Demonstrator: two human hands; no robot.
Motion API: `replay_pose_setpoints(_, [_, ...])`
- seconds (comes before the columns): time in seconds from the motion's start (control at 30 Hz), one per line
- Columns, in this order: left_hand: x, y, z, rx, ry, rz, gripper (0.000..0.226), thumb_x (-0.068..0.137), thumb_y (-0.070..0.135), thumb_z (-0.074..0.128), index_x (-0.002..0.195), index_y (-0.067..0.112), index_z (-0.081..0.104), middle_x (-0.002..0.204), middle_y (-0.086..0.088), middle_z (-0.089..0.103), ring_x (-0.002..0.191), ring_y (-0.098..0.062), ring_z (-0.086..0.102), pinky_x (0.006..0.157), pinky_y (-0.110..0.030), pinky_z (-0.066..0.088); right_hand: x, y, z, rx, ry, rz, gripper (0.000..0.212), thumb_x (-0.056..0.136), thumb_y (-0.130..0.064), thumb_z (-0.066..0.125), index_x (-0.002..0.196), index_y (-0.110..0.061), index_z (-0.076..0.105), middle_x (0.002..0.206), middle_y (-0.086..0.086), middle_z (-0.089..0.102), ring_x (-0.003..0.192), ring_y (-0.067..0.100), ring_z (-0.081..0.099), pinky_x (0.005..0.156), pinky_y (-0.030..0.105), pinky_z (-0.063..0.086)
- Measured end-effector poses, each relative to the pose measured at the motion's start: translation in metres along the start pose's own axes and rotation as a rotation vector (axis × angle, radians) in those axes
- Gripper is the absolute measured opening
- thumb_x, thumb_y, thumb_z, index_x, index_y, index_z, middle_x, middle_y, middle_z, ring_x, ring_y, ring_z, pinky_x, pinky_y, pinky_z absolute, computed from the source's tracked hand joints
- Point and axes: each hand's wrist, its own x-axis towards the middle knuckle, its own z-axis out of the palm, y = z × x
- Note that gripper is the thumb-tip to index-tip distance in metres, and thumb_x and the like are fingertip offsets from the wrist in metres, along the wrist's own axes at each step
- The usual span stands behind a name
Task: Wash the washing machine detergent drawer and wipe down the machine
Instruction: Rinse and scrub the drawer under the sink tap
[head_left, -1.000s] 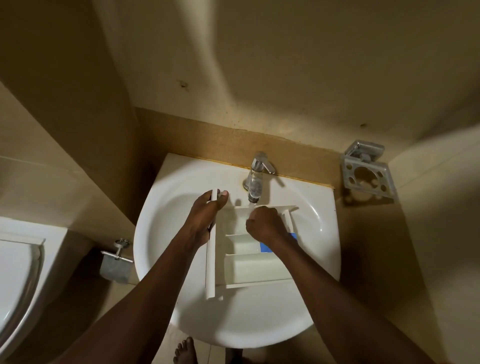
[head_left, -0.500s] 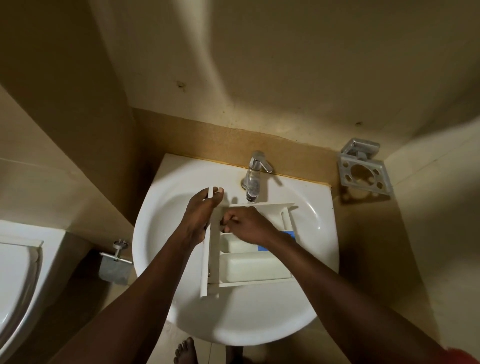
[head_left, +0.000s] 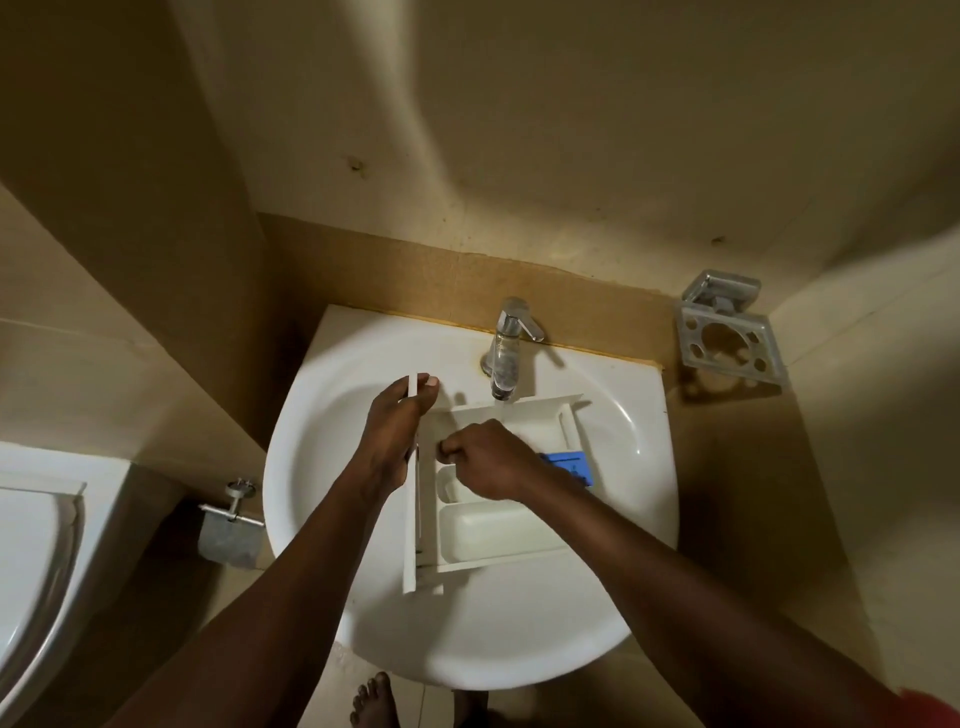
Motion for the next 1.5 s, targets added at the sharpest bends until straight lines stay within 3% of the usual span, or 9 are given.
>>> replay_pose_setpoints(0.2, [-0.002, 0.004, -0.007, 0.043, -0.067, -0.026, 0.018, 0.100, 0.033, 0.055, 0.113, 0.024, 0.063, 0.098, 0.019, 0.063, 0.085, 0.002, 0.057, 0.053, -0.007, 0.044, -0.001, 0.039, -0.026, -0.178, -0.076, 0.131, 0.033, 0.090, -0.013, 0.043, 0.104, -0.017, 0.072, 0.116, 0.006, 0.066, 0.108, 0.026, 0.060, 0.090, 0.037, 0.050])
replay_pose_setpoints(0.33, [0.001, 0.006, -0.008, 0.062, -0.040, 0.013, 0.026, 0.098, 0.030, 0.058, 0.121, 0.020, 0.064, 0.113, 0.012, 0.065, 0.091, 0.004, 0.057, 0.060, -0.006, 0.043, 0.012, 0.034, -0.026, -0.290, -0.153, 0.143, 0.032, 0.091, -0.006, 0.041, 0.109, -0.004, 0.067, 0.115, 0.013, 0.064, 0.107, 0.031, 0.061, 0.086, 0.036, 0.050])
replay_pose_setpoints(0.43, [0.002, 0.005, -0.006, 0.062, -0.007, 0.044, 0.034, 0.095, 0.028, 0.063, 0.127, 0.016, 0.064, 0.126, 0.001, 0.065, 0.108, -0.010, 0.061, 0.084, -0.023, 0.048, 0.013, 0.004, -0.014, -0.189, -0.133, 0.050, 0.037, 0.096, -0.010, 0.038, 0.121, -0.010, 0.064, 0.130, 0.009, 0.060, 0.114, 0.029, 0.056, 0.096, 0.037, 0.047])
replay_pose_setpoints(0.57, [0.005, 0.007, -0.008, 0.069, 0.039, 0.101, 0.031, 0.094, 0.025, 0.064, 0.124, 0.015, 0.065, 0.123, 0.000, 0.065, 0.102, -0.007, 0.061, 0.081, -0.021, 0.047, 0.006, 0.008, -0.005, 0.057, -0.030, 0.020, 0.037, 0.095, -0.012, 0.038, 0.113, -0.018, 0.070, 0.124, 0.003, 0.066, 0.113, 0.023, 0.057, 0.098, 0.036, 0.046])
replay_pose_setpoints(0.73, [0.008, 0.011, -0.008, 0.167, 0.011, 0.123, 0.015, 0.091, 0.026, 0.068, 0.105, 0.021, 0.068, 0.113, 0.000, 0.067, 0.110, -0.018, 0.062, 0.086, -0.026, 0.044, 0.006, 0.050, -0.015, -0.155, -0.052, 0.262, 0.023, 0.089, -0.008, 0.042, 0.095, -0.001, 0.063, 0.113, 0.018, 0.065, 0.101, 0.034, 0.061, 0.079, 0.033, 0.048])
replay_pose_setpoints(0.97, [0.008, 0.013, -0.005, 0.257, 0.102, 0.088, 0.015, 0.085, 0.036, 0.072, 0.094, 0.026, 0.067, 0.100, 0.000, 0.068, 0.103, -0.024, 0.065, 0.094, -0.040, 0.051, 0.013, 0.023, 0.000, -0.036, 0.025, 0.237, 0.034, 0.093, -0.018, 0.045, 0.124, -0.006, 0.056, 0.131, 0.017, 0.057, 0.119, 0.035, 0.053, 0.093, 0.034, 0.043])
replay_pose_setpoints(1.13, [0.009, 0.012, -0.008, 0.212, 0.033, 0.049, 0.013, 0.083, 0.035, 0.069, 0.084, 0.022, 0.072, 0.095, -0.008, 0.073, 0.104, -0.031, 0.067, 0.096, -0.052, 0.053, 0.013, -0.011, 0.007, 0.345, 0.291, 0.023, 0.016, 0.086, -0.017, 0.055, 0.097, -0.013, 0.066, 0.096, 0.008, 0.070, 0.087, 0.024, 0.062, 0.066, 0.026, 0.042])
replay_pose_setpoints(1.3, [0.009, 0.011, -0.014, 0.190, 0.035, 0.010, 0.021, 0.089, 0.030, 0.065, 0.097, 0.011, 0.070, 0.084, -0.001, 0.064, 0.083, -0.024, 0.057, 0.076, -0.037, 0.045, 0.014, 0.010, -0.006, 0.419, 0.362, 0.079, 0.009, 0.078, -0.020, 0.066, 0.074, -0.026, 0.071, 0.076, -0.009, 0.071, 0.076, 0.009, 0.066, 0.074, 0.023, 0.052])
replay_pose_setpoints(1.5, [0.013, 0.012, -0.026, 0.161, 0.059, -0.007, 0.021, 0.090, 0.028, 0.066, 0.097, 0.009, 0.071, 0.097, -0.007, 0.070, 0.089, -0.023, 0.062, 0.082, -0.037, 0.050, 0.000, 0.031, -0.006, 0.339, 0.302, 0.046, 0.015, 0.081, -0.011, 0.058, 0.088, -0.022, 0.065, 0.076, -0.012, 0.064, 0.074, 0.006, 0.059, 0.069, 0.022, 0.044])
